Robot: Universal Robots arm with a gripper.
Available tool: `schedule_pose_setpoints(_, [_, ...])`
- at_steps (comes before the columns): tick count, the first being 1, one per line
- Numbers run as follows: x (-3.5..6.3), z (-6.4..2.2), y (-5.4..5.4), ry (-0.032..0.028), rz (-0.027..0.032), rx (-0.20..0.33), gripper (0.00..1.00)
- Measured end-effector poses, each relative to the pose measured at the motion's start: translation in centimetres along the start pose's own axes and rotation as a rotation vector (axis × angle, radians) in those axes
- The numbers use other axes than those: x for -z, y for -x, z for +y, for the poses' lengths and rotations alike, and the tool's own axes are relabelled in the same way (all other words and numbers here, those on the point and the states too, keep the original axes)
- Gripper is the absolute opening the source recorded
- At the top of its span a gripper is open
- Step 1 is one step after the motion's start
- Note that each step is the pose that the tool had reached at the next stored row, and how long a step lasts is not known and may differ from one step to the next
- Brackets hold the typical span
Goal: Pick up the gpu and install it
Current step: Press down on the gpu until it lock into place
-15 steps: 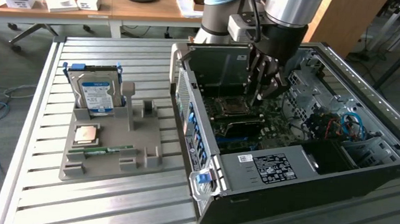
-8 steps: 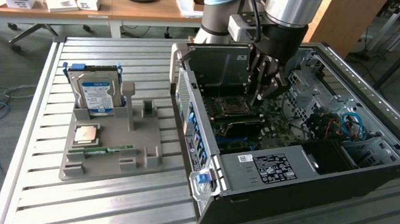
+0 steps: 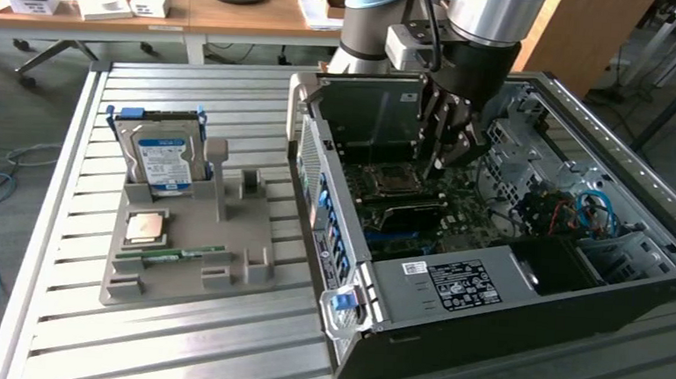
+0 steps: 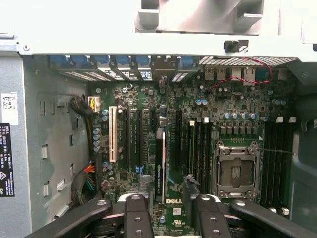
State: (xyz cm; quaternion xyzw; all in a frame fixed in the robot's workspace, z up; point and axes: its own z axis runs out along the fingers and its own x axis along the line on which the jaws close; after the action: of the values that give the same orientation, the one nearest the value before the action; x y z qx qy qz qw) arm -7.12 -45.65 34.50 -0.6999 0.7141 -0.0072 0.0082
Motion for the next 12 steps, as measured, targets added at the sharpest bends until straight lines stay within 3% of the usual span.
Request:
schedule_pose_setpoints(4, [0.0, 0.0, 0.0, -0.0001, 0.0, 0.0, 0.21])
schedule_pose_setpoints(6, [0.0, 0.0, 0.0, 0.0, 0.0, 0.0, 0.21])
schedule_pose_setpoints(8, [0.0, 0.0, 0.0, -0.0001, 0.0, 0.0, 0.11])
schedule_pose_setpoints(12, [0.0, 0.0, 0.0, 0.0, 0.0, 0.0, 0.11])
